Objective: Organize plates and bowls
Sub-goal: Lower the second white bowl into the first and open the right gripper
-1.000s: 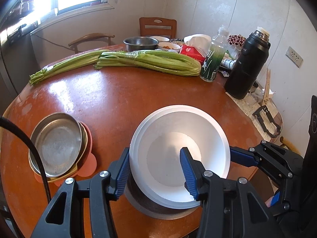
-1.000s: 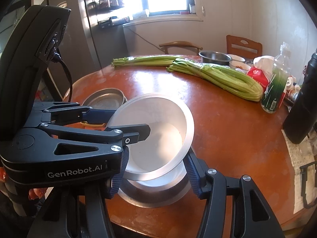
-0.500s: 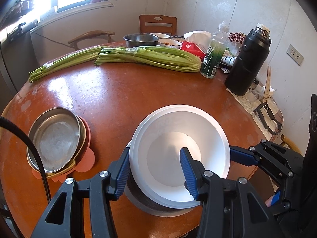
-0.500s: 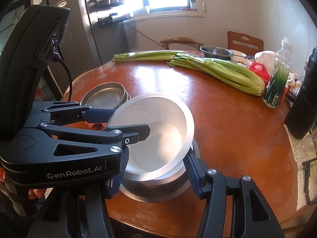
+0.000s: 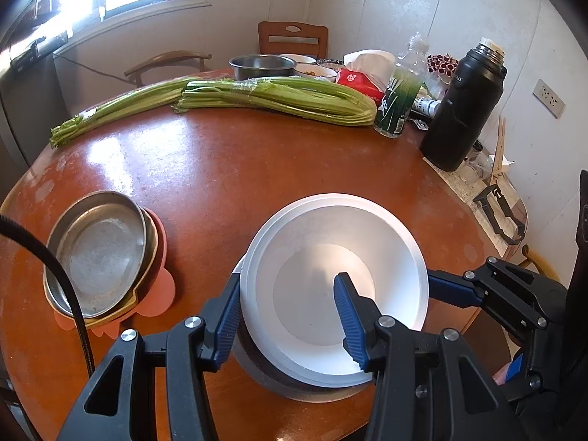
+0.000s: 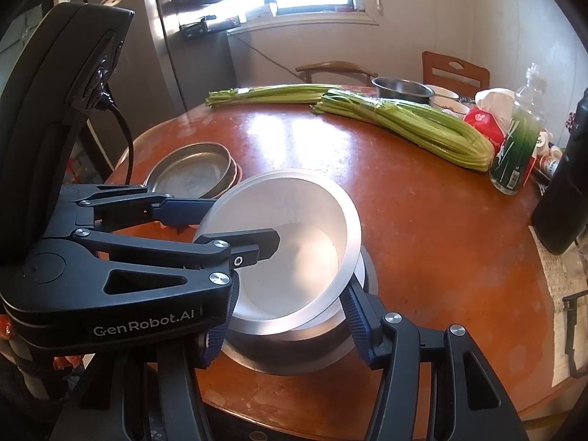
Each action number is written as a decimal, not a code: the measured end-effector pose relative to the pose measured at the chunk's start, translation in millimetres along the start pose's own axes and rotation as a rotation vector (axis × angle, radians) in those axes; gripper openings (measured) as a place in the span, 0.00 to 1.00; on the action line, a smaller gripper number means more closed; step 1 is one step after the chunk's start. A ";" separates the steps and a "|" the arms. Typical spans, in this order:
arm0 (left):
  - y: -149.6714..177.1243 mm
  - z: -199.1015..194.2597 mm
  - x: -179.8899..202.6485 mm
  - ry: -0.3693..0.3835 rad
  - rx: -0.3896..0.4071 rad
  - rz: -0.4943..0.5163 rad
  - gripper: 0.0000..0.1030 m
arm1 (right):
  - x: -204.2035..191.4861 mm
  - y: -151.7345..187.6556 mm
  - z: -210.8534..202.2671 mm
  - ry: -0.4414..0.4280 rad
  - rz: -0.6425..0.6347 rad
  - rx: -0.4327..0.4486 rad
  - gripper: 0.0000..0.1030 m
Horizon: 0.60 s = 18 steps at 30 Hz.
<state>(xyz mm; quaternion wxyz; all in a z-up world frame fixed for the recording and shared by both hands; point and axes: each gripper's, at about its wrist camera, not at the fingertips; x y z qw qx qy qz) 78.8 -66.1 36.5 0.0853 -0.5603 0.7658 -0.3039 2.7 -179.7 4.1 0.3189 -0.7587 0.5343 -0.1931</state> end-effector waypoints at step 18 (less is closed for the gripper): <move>8.0 18.9 -2.7 -0.001 -0.047 -0.002 0.48 | 5.5 11.4 15.5 0.043 0.016 -0.060 0.57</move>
Point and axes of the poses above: each gripper's, at about its wrist camera, not at the fingertips, and z roughly the way its jaws point, x to its right, y to its underside, and after that the axes turned 6 degrees about y, right-handed
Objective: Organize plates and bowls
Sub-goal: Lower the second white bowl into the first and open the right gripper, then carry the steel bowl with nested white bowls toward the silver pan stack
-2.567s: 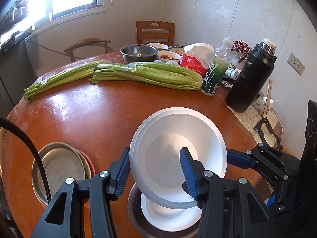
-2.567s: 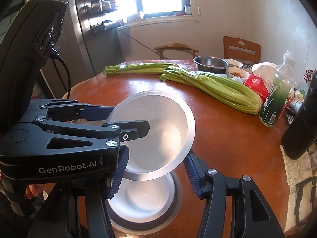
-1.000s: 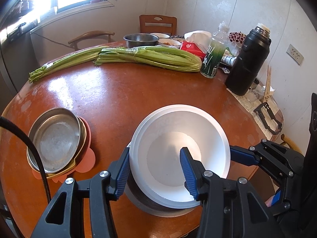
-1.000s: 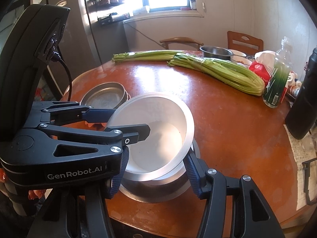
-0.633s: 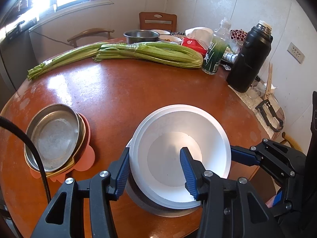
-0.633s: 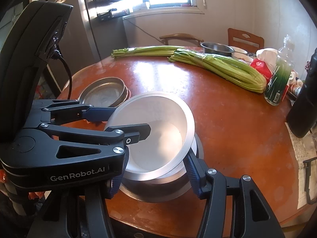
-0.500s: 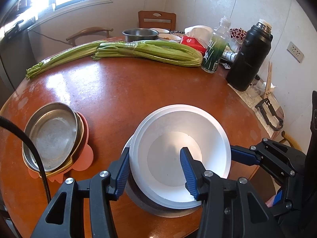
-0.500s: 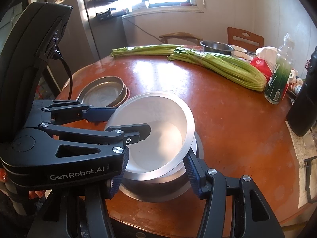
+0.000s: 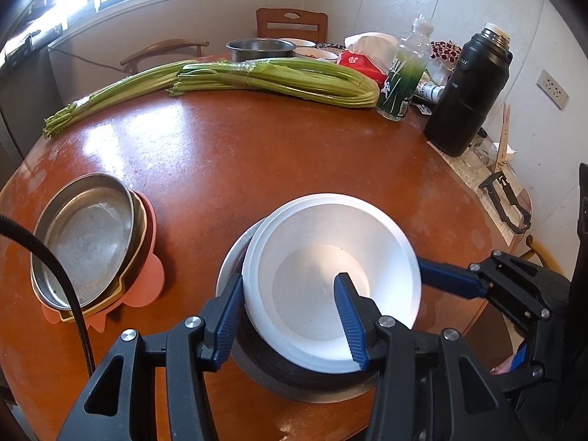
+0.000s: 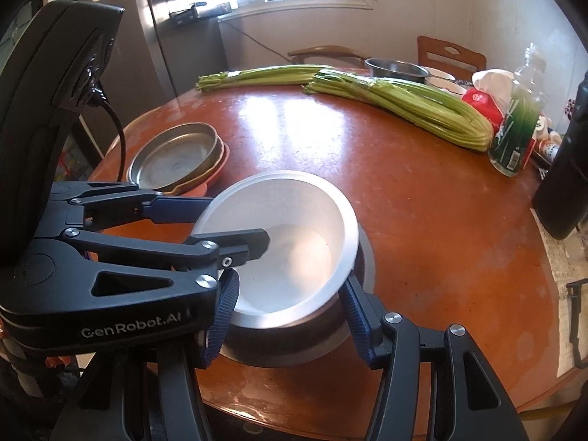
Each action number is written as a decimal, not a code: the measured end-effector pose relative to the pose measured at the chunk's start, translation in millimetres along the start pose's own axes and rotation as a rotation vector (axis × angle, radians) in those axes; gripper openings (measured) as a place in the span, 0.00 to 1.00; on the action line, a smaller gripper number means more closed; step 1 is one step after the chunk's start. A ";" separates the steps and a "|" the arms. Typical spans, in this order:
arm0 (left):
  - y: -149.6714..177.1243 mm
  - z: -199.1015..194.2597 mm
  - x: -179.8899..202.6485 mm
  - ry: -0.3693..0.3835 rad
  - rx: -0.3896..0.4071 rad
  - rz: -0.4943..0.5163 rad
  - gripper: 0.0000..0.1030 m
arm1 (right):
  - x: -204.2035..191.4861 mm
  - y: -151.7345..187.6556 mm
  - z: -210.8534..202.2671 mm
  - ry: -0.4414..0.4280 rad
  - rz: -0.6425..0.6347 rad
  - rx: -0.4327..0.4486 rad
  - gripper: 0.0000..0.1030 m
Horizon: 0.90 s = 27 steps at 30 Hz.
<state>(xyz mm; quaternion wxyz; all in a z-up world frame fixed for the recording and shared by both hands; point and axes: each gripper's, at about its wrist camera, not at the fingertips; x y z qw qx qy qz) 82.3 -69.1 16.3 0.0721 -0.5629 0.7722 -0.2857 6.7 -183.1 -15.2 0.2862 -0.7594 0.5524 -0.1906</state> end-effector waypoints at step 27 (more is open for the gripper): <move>8.8 -9.2 -30.8 -0.012 -0.014 -0.080 0.51 | 30.3 -7.8 3.3 -0.041 0.095 -0.004 0.59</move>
Point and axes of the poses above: each gripper's, at about its wrist camera, not at the fingertips, and z roughly the way its jaws point, x to its right, y to its underside, and after that the axes turned 6 degrees about y, right-handed
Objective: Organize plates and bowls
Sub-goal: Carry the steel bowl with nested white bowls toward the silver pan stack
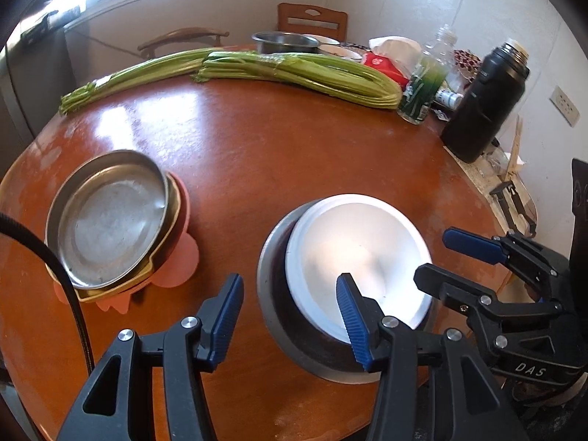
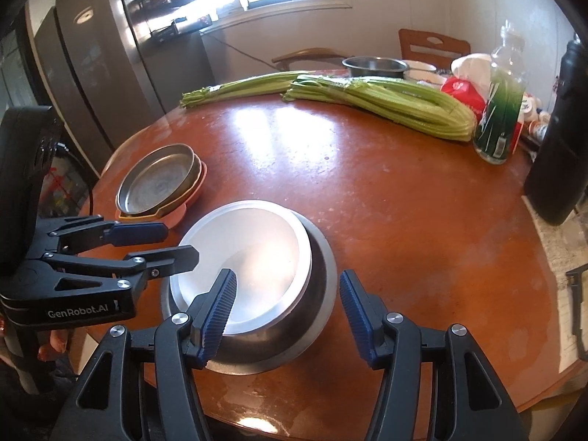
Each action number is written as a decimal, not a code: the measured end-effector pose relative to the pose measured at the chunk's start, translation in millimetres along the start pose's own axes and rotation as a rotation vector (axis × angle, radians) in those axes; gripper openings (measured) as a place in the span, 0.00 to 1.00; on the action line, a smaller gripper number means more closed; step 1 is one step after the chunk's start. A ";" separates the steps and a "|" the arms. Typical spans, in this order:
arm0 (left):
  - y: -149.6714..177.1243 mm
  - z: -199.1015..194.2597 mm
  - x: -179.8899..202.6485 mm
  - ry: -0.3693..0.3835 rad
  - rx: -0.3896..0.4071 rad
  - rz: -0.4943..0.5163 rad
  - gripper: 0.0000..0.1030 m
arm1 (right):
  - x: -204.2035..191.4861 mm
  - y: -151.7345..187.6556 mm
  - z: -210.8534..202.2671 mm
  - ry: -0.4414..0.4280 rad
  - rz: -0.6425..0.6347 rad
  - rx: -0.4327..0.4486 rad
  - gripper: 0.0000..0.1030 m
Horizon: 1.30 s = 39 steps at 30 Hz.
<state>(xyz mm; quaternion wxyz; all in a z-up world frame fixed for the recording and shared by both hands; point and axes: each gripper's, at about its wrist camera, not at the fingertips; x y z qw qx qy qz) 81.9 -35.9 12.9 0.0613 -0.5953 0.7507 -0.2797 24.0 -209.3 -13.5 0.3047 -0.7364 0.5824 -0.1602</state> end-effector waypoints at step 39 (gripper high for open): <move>-7.1 31.4 -9.8 0.096 -0.031 -0.074 0.54 | 5.1 -1.1 27.8 -0.107 0.082 -0.068 0.61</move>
Point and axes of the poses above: each gripper's, at about its wrist camera, not at the fingertips, and z roughly the way its jaws point, x to its right, y to its underside, and after that the axes turned 6 degrees about y, right-handed
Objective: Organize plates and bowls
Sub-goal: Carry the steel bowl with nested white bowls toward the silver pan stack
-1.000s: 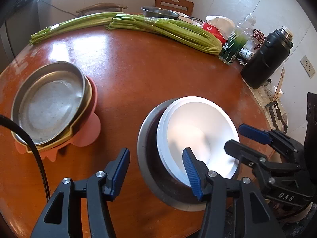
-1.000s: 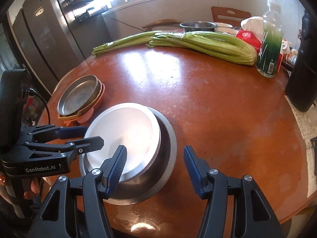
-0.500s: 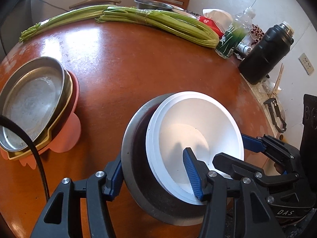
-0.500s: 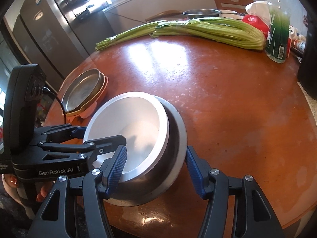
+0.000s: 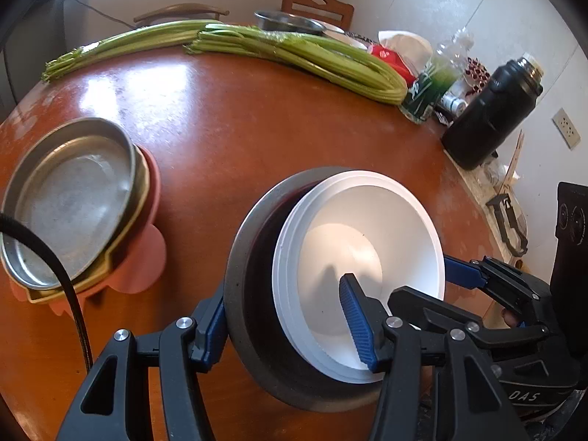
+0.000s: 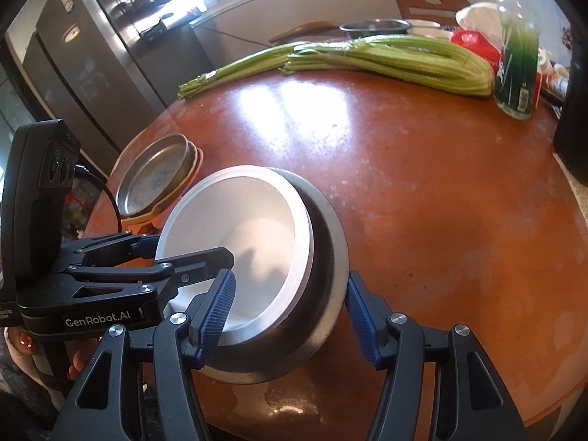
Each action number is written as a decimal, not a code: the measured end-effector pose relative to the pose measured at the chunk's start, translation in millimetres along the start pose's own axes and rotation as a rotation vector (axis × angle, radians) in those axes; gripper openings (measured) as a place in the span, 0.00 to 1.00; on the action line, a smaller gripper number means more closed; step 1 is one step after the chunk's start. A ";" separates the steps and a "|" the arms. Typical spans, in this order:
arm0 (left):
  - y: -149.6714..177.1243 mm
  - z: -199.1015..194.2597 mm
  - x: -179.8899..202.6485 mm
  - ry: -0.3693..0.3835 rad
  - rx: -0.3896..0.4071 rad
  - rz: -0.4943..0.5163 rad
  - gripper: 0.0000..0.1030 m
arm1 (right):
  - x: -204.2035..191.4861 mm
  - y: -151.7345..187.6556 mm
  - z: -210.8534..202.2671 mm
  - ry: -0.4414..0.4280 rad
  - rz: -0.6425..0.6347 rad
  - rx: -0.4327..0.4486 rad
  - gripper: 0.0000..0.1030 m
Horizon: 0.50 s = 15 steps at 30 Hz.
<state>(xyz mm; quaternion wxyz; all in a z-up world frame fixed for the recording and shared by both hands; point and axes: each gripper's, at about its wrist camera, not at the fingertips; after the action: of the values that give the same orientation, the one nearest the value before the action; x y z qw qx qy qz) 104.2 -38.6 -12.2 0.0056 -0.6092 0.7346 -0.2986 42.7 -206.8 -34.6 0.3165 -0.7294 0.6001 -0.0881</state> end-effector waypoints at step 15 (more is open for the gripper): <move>-17.2 -46.3 -27.5 -0.025 0.096 -0.036 0.54 | -45.6 -38.6 -8.1 -0.029 -0.087 0.053 0.61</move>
<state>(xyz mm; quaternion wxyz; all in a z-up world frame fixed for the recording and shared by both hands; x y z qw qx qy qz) 109.3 4.7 23.7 0.0385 -0.6251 0.7082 -0.3259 58.1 -164.1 5.1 0.3402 -0.7474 0.5605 -0.1073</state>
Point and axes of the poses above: each gripper's, at about its wrist camera, not at the fingertips, and z roughly the way its jaws point, x to its right, y to its underside, and after that the axes turned 6 degrees about y, right-handed
